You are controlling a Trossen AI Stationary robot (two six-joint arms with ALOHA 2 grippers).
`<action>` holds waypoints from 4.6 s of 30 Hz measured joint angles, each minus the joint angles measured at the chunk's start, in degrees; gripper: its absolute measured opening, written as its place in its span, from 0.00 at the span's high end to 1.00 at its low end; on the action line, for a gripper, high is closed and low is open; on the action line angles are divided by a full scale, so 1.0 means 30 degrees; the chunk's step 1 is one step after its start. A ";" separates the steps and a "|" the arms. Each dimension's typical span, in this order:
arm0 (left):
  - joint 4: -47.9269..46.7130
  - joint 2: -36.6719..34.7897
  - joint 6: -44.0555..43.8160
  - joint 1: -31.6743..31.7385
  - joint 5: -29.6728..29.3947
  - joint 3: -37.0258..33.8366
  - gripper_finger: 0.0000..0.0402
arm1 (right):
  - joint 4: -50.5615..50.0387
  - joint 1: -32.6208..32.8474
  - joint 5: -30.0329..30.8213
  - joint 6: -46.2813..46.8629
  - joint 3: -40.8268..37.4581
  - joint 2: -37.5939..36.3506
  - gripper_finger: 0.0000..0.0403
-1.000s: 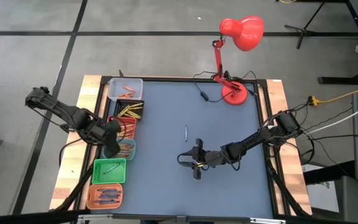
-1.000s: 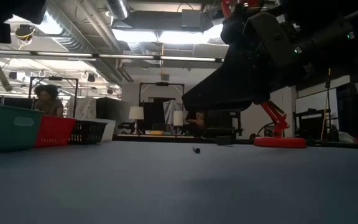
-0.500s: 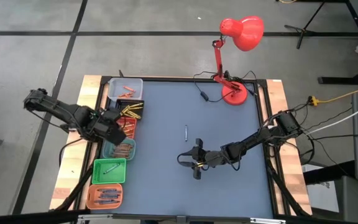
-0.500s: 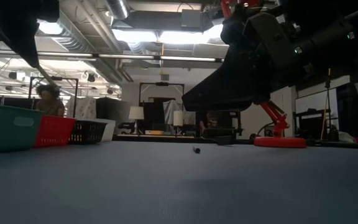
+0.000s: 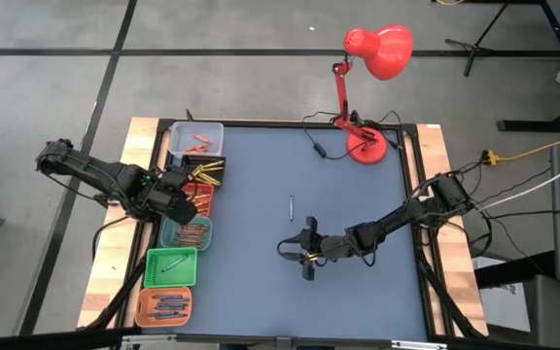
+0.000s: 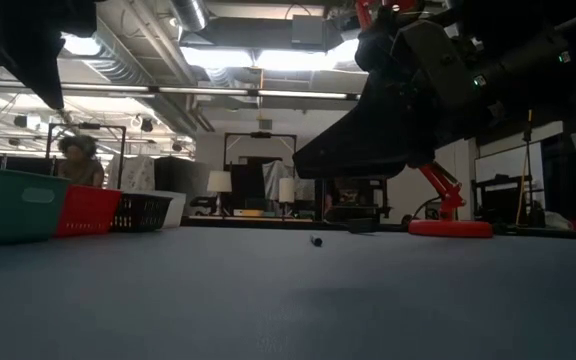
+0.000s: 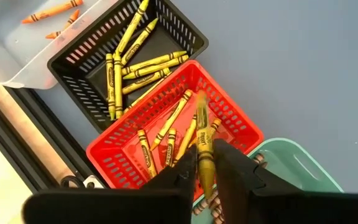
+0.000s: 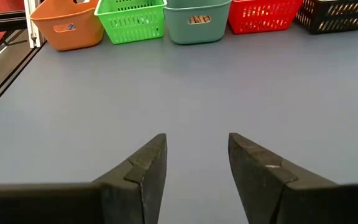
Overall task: Sort crayons
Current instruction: Put the yellow crayon into the orange bin, then put the blue crayon into the green bin
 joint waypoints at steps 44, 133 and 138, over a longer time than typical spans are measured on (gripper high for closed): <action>0.4703 0.3318 0.2011 -0.0006 -0.2713 0.0000 0.82 | -0.3993 -0.5326 0.1386 0.7643 -0.0015 0.0000 0.58; 0.6656 0.6615 0.3031 -0.0131 -0.2134 0.0000 0.82 | -0.4538 -0.5355 -0.3554 -0.2047 0.0799 0.1574 0.97; 0.6659 0.6615 0.3031 -0.0131 -0.2134 0.0000 0.82 | -0.4781 -0.5262 -0.6396 -0.2019 0.1920 0.1661 0.93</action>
